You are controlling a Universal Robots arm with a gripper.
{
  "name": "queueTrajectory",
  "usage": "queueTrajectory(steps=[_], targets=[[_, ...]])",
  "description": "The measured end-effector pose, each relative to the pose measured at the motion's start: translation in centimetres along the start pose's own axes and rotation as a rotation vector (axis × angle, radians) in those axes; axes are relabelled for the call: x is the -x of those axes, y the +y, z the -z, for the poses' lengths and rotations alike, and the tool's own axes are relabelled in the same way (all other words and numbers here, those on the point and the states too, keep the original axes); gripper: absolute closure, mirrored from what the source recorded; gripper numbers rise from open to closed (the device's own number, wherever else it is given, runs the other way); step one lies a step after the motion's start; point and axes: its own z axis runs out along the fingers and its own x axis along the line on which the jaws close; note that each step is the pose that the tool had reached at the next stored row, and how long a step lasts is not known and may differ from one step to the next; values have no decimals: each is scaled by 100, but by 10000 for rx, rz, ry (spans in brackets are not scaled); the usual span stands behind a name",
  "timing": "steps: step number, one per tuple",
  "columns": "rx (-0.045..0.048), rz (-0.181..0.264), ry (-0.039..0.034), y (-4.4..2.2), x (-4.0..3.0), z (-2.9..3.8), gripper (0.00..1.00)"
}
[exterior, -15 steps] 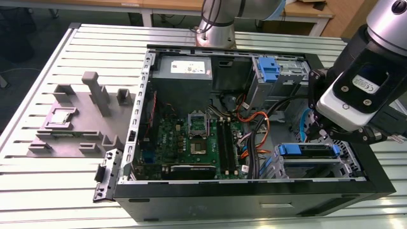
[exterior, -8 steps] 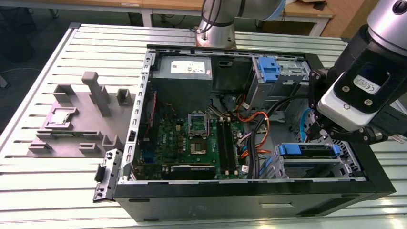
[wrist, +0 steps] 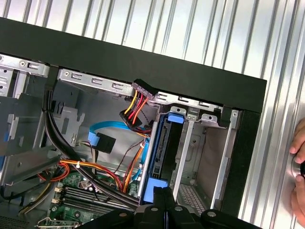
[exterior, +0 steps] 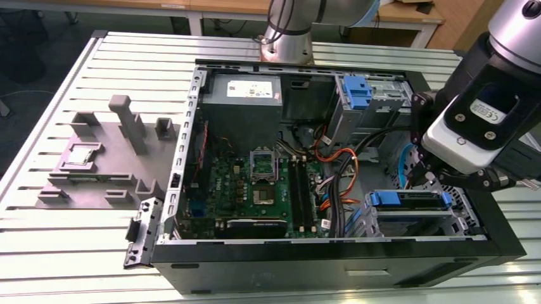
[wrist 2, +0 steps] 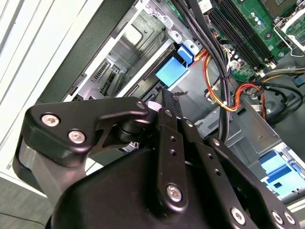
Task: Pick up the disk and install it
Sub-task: 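Insert the first disk wire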
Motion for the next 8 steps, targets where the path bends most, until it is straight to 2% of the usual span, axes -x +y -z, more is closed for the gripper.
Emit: queueTrajectory(steps=[8], targets=[[11,19,2,1,1,59,90]])
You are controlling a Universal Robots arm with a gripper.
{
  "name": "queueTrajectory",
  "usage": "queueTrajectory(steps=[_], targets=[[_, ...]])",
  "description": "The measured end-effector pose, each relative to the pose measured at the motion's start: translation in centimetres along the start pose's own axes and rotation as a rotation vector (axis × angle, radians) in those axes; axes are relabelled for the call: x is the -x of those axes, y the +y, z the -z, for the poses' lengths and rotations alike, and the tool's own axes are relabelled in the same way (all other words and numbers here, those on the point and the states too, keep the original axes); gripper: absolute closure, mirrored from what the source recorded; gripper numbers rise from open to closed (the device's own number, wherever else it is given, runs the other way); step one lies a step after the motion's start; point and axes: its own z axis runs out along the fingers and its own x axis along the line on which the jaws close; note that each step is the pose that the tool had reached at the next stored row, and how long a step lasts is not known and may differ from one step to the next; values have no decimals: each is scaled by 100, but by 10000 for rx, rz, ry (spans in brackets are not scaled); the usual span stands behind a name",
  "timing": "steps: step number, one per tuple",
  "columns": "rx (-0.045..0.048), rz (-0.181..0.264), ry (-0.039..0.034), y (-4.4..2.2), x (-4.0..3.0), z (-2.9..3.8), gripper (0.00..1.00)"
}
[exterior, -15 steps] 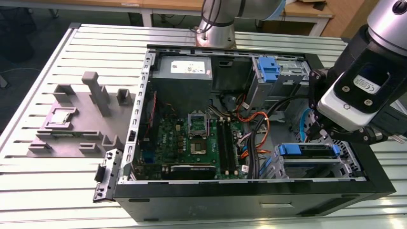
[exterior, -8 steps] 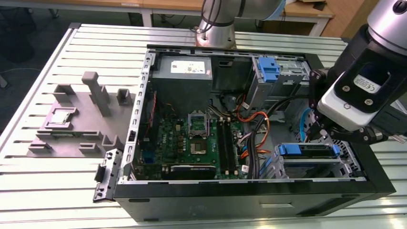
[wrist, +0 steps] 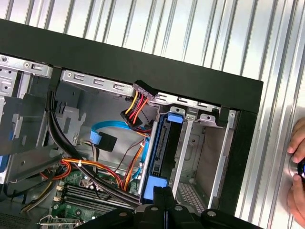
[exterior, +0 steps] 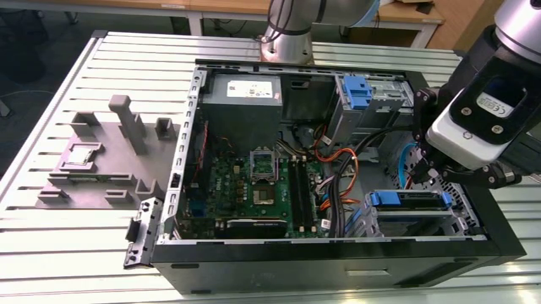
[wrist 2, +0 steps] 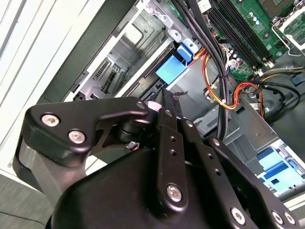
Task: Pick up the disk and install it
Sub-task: 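Insert the first disk wire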
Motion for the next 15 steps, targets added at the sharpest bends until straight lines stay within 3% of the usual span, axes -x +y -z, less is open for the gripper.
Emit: queueTrajectory(steps=[9,15], targets=[[2,60,-3,0,0,2,90],[8,1010,7,0,0,0,90]])
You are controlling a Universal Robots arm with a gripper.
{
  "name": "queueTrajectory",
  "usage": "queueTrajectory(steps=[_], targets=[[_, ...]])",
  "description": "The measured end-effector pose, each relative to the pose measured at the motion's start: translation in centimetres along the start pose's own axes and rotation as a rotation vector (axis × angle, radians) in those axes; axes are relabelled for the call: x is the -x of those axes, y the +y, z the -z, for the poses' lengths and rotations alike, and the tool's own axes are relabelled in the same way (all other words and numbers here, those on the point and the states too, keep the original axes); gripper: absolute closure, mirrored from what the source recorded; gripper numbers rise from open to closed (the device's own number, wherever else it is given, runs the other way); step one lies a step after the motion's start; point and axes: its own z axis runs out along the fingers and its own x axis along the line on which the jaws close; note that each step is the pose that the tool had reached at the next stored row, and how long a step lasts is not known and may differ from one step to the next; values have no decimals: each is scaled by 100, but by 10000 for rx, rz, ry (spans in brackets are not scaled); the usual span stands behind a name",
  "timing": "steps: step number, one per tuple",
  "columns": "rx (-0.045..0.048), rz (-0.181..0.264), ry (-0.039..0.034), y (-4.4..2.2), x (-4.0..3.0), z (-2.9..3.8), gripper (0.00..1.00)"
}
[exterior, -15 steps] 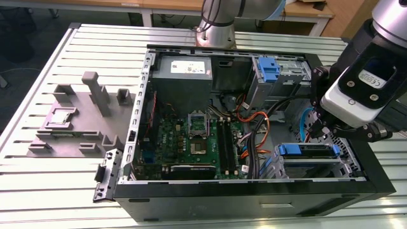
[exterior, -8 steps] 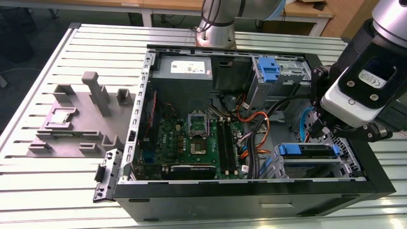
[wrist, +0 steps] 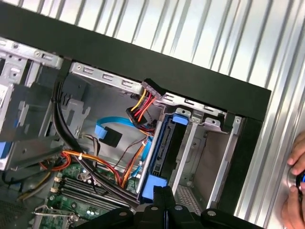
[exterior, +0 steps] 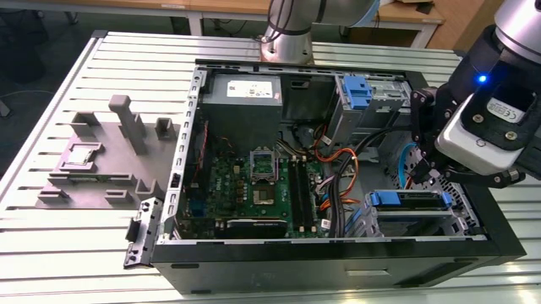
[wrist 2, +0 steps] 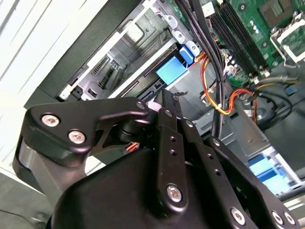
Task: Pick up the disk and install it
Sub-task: 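Insert the first disk wire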
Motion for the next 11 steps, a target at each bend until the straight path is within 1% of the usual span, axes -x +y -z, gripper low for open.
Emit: queueTrajectory(steps=[2,9,11], targets=[[1,164,1,1,1,0,90],[2,175,2,24,5,-1,90],[-10,177,-34,25,5,-1,90]])
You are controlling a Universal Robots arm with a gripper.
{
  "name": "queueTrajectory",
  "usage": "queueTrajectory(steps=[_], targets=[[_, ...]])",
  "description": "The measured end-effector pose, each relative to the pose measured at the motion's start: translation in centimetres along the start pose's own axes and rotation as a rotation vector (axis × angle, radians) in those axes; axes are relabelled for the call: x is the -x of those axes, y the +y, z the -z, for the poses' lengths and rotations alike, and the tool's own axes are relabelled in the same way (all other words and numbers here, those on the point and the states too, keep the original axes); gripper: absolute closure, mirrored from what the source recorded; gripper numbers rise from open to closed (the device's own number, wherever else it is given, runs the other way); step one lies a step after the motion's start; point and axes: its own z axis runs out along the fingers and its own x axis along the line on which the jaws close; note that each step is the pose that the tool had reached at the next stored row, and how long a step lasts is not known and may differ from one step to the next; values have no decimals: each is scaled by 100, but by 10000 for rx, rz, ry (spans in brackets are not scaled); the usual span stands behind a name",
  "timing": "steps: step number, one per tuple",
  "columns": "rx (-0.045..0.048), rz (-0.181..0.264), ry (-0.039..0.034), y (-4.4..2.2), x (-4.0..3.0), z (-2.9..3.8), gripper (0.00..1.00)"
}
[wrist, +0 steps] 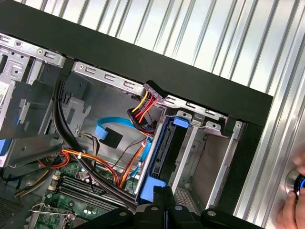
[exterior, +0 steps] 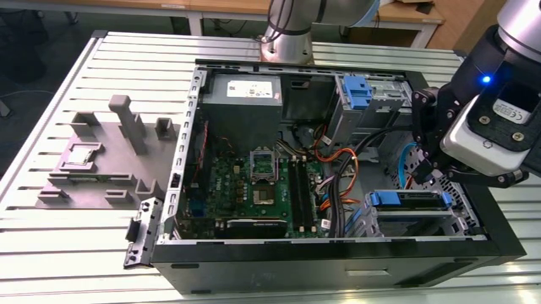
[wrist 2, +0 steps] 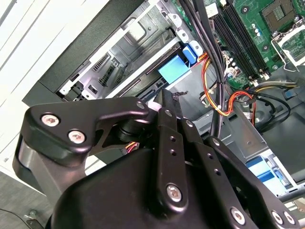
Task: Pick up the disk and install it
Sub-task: 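Insert the first disk wire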
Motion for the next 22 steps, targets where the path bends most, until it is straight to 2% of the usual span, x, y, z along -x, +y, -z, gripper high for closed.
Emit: queueTrajectory(steps=[12,16,22], targets=[[-1,30,-4,7,2,-2,90],[4,474,2,14,4,-13,90],[4,528,0,116,12,-18,90]])
